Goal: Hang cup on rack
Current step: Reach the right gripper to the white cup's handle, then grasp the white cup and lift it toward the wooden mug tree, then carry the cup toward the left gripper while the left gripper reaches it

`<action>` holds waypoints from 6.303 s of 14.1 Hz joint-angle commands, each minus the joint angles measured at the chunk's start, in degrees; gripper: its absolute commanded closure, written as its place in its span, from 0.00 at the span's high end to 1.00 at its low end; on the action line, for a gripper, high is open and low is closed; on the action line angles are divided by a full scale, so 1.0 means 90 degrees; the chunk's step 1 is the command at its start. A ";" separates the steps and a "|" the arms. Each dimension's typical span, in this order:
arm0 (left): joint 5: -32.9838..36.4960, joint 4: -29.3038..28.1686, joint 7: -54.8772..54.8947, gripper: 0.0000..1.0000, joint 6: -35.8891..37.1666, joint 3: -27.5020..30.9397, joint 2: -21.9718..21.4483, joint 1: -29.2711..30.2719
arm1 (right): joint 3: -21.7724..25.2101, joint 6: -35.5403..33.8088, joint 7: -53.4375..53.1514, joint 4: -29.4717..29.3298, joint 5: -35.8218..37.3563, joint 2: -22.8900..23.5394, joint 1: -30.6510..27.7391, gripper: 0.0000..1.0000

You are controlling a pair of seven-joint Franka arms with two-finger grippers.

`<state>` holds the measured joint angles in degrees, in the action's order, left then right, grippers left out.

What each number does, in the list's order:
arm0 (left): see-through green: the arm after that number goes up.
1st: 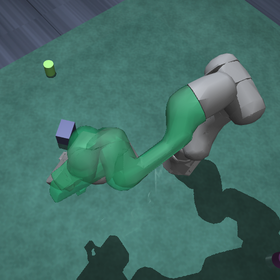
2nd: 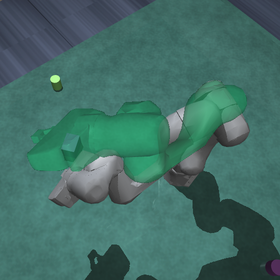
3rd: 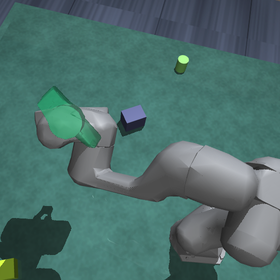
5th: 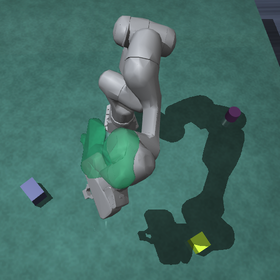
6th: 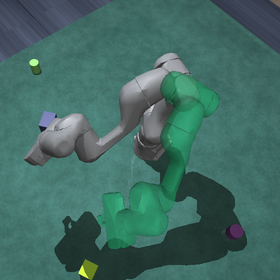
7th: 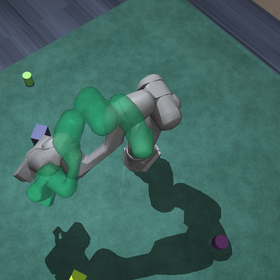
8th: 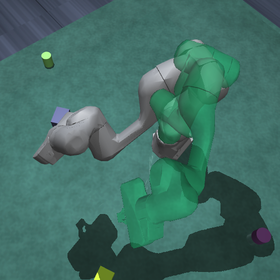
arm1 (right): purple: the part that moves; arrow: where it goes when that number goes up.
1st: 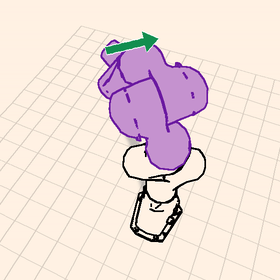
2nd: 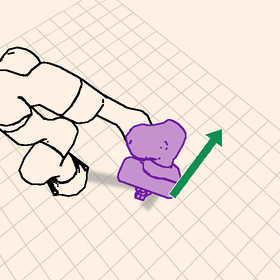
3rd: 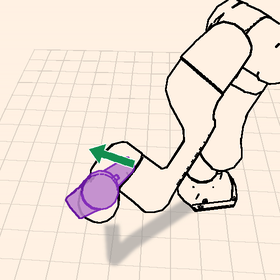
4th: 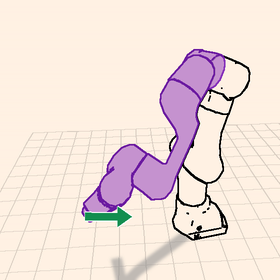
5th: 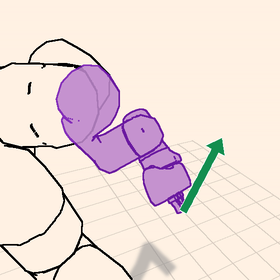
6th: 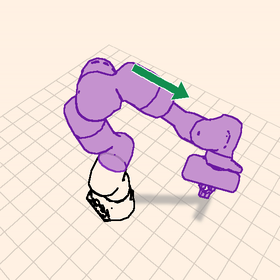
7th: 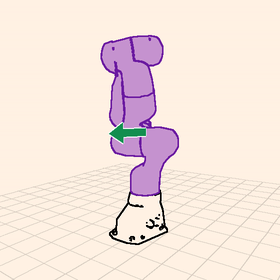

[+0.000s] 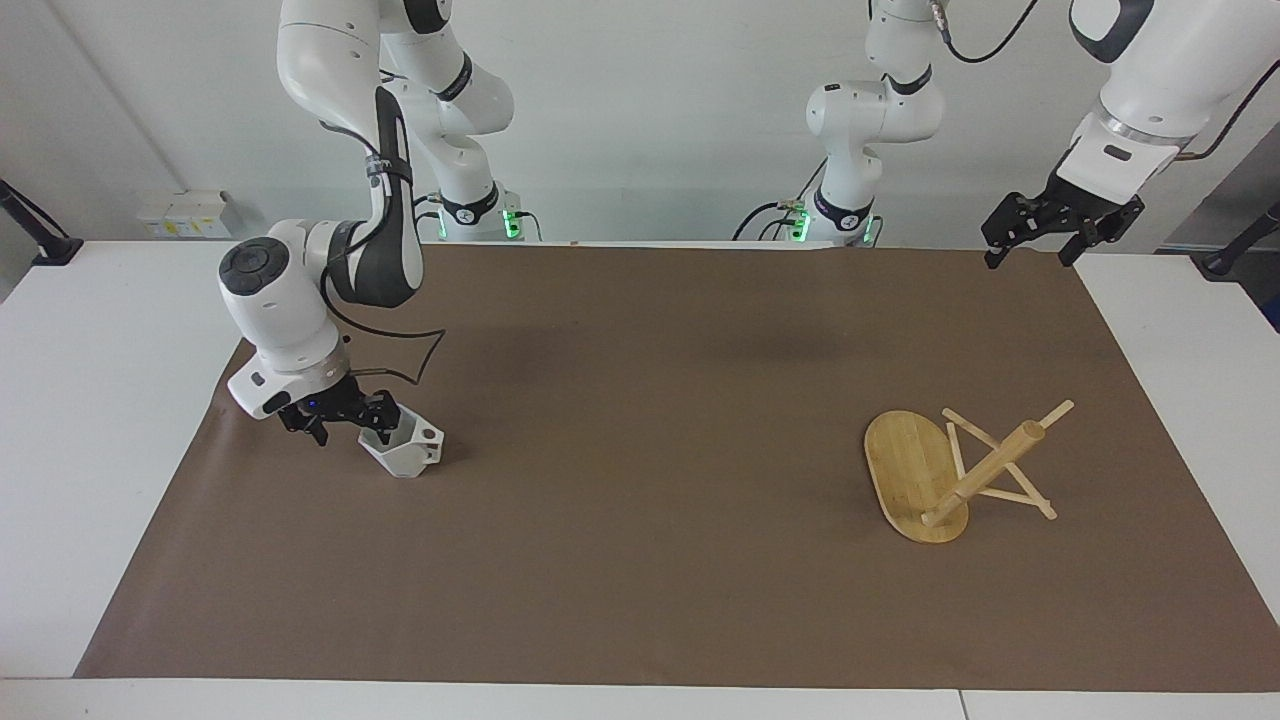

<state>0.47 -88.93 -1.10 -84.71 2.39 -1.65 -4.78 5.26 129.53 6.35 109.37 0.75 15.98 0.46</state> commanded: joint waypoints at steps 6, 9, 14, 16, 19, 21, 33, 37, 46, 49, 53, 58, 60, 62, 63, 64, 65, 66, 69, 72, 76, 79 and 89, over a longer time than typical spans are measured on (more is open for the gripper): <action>0.0084 -0.0236 -0.0043 1.00 -0.0139 -0.0021 -0.0178 0.0043 | 0.0002 0.0012 0.0125 0.0006 -0.0318 -0.0018 0.0008 0.23; 0.0075 -0.0236 -0.0034 1.00 -0.0139 -0.0021 -0.0178 0.0043 | 0.0002 -0.0008 0.0115 -0.0004 -0.0318 -0.0018 0.0046 0.00; 0.0084 -0.0236 -0.0043 1.00 -0.0139 -0.0021 -0.0178 0.0043 | 0.0002 -0.0095 0.0115 -0.0081 -0.0347 -0.0008 0.0047 0.00; 0.0084 -0.0236 -0.0043 1.00 -0.0139 -0.0021 -0.0178 0.0043 | -0.0056 -0.0416 0.0115 -0.0266 -0.0357 -0.0018 0.0047 0.00; 0.0084 -0.0236 -0.0043 1.00 -0.0139 -0.0021 -0.0178 0.0043 | -0.0290 -0.1226 0.0115 -0.0812 -0.0444 -0.0076 0.0047 0.00; 0.0075 -0.0236 -0.0033 1.00 -0.0139 -0.0021 -0.0178 0.0043 | -0.0311 -0.1792 0.0105 -0.1203 -0.1067 -0.0116 0.0047 0.00; 0.0084 -0.0227 -0.0053 1.00 -0.0100 -0.0021 -0.0178 0.0004 | -0.1168 -0.2664 -0.0576 -0.1674 -0.4152 -0.0477 0.0047 0.00; 0.0084 -0.0227 -0.0043 1.00 -0.0080 -0.0011 -0.0178 0.0063 | -0.1920 -0.2246 -0.1251 -0.1654 -0.4673 -0.0477 0.0057 0.00; -0.0216 -0.0568 -0.1309 1.00 -0.0119 -0.0128 -0.0354 -0.0152 | -0.2332 -0.0507 -0.2326 -0.1488 -0.5502 -0.0467 0.1208 0.00; -0.0900 -0.0617 -0.2353 1.00 -0.0197 -0.0119 -0.0354 -0.0074 | -0.2352 -0.0516 -0.2326 -0.1459 -0.5883 -0.0506 0.1267 0.00; -0.2100 -0.0647 -0.4170 1.00 -0.0451 -0.0109 -0.0159 -0.0035 | -0.2352 -0.0506 -0.2307 -0.1322 -0.6070 -0.0575 0.1453 0.00; -0.3644 -0.0472 -0.8027 1.00 -0.1165 -0.0109 0.0465 0.0131 | -0.2371 -0.0457 -0.2317 -0.1273 -0.6070 -0.0604 0.1560 0.00; -0.4064 -0.0218 -0.8857 1.00 -0.1116 -0.0099 0.0875 0.0131 | -0.2371 -0.0467 -0.2317 -0.1273 -0.6070 -0.0604 0.1560 0.00; -0.4483 -0.0197 -0.9484 1.00 -0.1116 -0.0109 0.1013 0.0150 | -0.2371 -0.0467 -0.2326 -0.1273 -0.6070 -0.0604 0.1560 0.00; -0.4670 -0.0255 -0.9728 1.00 -0.1106 -0.0099 0.1023 0.0150 | -0.2371 -0.0467 -0.2317 -0.1273 -0.6070 -0.0604 0.1560 0.00; -0.4710 -0.0343 -0.9856 1.00 -0.1067 -0.0109 0.1023 0.0141 | -0.2371 -0.0457 -0.2326 -0.1273 -0.6070 -0.0604 0.1570 0.00; -0.4701 -0.0421 -0.9896 1.00 -0.1018 -0.0109 0.1023 0.0063 | -0.2381 -0.0448 -0.2326 -0.1273 -0.6070 -0.0604 0.1590 0.00; -0.4681 -0.0557 -0.9887 1.00 -0.0999 -0.0099 0.0984 0.0005 | -0.2381 -0.0428 -0.2326 -0.1273 -0.6080 -0.0604 0.1657 0.00; -0.4691 -0.0725 -1.0169 1.00 -0.0979 -0.0109 0.0896 -0.0113 | -0.2381 -0.0164 -0.2356 -0.1263 -0.6109 -0.0594 0.1746 0.00; -0.4652 -0.0929 -1.0200 1.00 -0.0755 -0.0109 0.0770 -0.0123 | -0.2381 -0.0164 -0.2356 -0.1254 -0.6119 -0.0604 0.1756 0.00; -0.4632 -0.0949 -1.0161 1.00 -0.0355 -0.0099 0.0672 -0.0191 | -0.2381 -0.0164 -0.2356 -0.1263 -0.6109 -0.0594 0.1746 0.00; -0.4632 -0.1202 -1.0141 1.00 -0.0422 -0.0109 0.0496 -0.0308 | -0.2381 -0.0164 -0.2356 -0.1263 -0.6109 -0.0594 0.1746 0.00; -0.4691 -0.1506 -1.0531 1.00 -0.1057 -0.0128 0.0378 -0.0758 | -0.2381 -0.0145 -0.2356 -0.1263 -0.6109 -0.0594 0.1746 0.00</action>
<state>-40.83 -100.20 -94.48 -92.44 0.65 3.60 -10.61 -15.85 127.02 -14.41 96.49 -52.57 11.98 16.38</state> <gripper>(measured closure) 0.000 0.947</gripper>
